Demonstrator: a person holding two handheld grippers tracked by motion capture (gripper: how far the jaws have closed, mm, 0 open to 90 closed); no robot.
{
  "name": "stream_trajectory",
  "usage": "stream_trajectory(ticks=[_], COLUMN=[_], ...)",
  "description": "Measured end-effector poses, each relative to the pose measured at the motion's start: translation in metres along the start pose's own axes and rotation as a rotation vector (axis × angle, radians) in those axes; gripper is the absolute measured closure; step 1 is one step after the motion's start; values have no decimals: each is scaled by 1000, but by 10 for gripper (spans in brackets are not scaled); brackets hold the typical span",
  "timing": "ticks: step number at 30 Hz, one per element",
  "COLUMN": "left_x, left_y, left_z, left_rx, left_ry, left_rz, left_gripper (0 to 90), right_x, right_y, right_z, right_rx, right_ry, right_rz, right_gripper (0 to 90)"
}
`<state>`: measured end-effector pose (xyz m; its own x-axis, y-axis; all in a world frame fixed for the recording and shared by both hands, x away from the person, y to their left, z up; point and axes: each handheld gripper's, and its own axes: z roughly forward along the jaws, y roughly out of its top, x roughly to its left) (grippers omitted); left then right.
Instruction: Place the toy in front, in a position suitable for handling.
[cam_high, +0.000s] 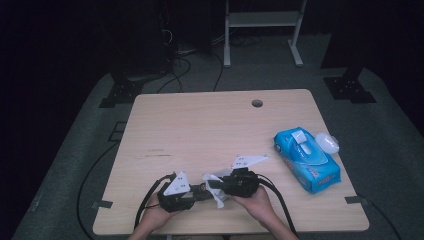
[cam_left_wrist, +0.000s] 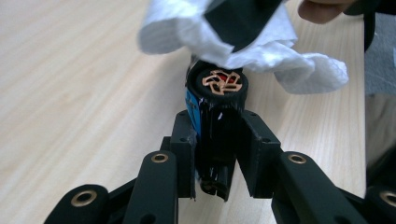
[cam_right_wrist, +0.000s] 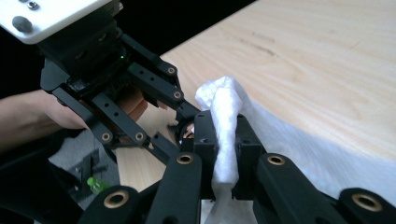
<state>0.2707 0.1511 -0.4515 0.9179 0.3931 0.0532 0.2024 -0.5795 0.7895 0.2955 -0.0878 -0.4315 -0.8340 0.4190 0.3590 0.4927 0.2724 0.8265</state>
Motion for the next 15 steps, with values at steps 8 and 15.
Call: stream_trajectory(ticks=[8,15], left_x=[11,26], left_y=[3,15], left_z=[16,37], left_rx=[29,5], left_ry=[-15,-44], left_rz=[26,44], left_gripper=[699,696], right_x=[-19,-49], right_y=[-4,-10], right_z=[-10,-36], right_rx=[11,-32], right_ry=[-59,-120], right_rz=[21,95], right_gripper=[828,829])
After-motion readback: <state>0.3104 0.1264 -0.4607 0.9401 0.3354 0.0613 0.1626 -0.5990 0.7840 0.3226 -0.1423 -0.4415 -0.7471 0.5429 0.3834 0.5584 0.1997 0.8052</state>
